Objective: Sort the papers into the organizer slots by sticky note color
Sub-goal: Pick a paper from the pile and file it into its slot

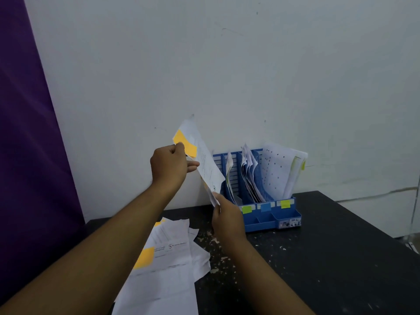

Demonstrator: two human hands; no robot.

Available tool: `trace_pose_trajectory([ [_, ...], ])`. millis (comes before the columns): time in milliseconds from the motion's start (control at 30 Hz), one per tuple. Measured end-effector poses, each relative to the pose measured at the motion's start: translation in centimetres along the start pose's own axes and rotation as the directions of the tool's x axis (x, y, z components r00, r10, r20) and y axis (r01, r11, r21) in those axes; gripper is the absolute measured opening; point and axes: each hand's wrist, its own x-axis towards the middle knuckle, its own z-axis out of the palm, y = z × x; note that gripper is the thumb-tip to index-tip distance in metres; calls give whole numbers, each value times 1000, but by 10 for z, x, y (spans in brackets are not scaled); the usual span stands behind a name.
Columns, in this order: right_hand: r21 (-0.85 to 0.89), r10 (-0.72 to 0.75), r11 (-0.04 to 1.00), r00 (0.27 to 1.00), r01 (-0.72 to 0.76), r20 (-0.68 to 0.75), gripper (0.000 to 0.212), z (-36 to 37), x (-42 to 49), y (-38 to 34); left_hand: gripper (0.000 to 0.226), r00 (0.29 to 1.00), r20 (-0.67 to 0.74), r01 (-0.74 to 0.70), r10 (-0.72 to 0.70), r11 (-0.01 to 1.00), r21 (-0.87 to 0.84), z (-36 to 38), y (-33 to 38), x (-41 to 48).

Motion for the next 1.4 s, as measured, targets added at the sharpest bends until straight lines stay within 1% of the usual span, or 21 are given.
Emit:
trace_pose_trajectory([
  [133, -33, 29, 999, 997, -27, 66, 37, 7, 33, 11, 42, 1000, 2, -15, 15, 1000, 19, 20, -4, 9],
  [333, -168, 14, 986, 997, 0, 82, 41, 25, 75, 32, 41, 1000, 10, 6, -7, 999, 49, 53, -20, 29],
  [500, -278, 53, 960, 993, -21, 107, 29, 42, 99, 50, 41, 999, 34, 39, -42, 996, 81, 72, -38, 48],
  [600, -325, 81, 945, 988, -34, 132, 29, 53, 108, 62, 37, 998, 62, 18, -26, 993, 114, 79, -52, 59],
  [700, -329, 107, 943, 984, -54, 144, 29, 56, 111, 68, 34, 995, 97, -10, -1, 993, 119, 78, -62, 58],
  [767, -353, 87, 935, 987, -33, 139, 26, 58, 112, 73, 28, 994, 105, -26, 13, 992, 126, 76, -74, 56],
  [833, -381, 55, 925, 988, 3, 141, 22, 59, 111, 74, 30, 995, 99, -43, 28, 988, 151, 70, -86, 52],
  [900, -369, 38, 929, 991, 14, 131, 18, 59, 109, 73, 37, 995, 87, -55, 42, 986, 156, 61, -99, 46],
  [1000, -335, 23, 942, 995, 12, 100, 17, 56, 101, 68, 33, 996, 65, -73, 61, 979, 189, 38, -121, 27],
  [1033, -296, 21, 955, 998, 0, 65, 20, 55, 95, 66, 30, 996, 56, -73, 62, 972, 223, 26, -130, 19],
  [1100, -160, 28, 987, 999, -30, -17, 29, 53, 75, 62, 26, 998, 42, -65, 54, 944, 324, 0, -152, 0],
  [1133, -114, 20, 993, 998, -26, -55, 33, 53, 65, 61, 25, 998, 45, -57, 44, 927, 372, -13, -164, -9],
  [1167, -96, 14, 995, 998, -20, -63, 37, 55, 50, 59, 25, 999, 40, -34, 19, 912, 408, -29, -177, -23],
  [1233, -69, 27, 997, 999, -29, -27, 42, 60, 24, 57, 27, 999, 29, 21, -39, 891, 454, -57, -203, -43],
  [1300, -47, 55, 998, 997, -52, 55, 43, 68, -5, 54, 30, 996, 6, 76, -93, 854, 514, -86, -229, -63],
  [1400, -55, 46, 998, 985, -38, 167, 36, 84, -54, 51, 34, 989, -38, 134, -141, 778, 614, -128, -264, -91],
])
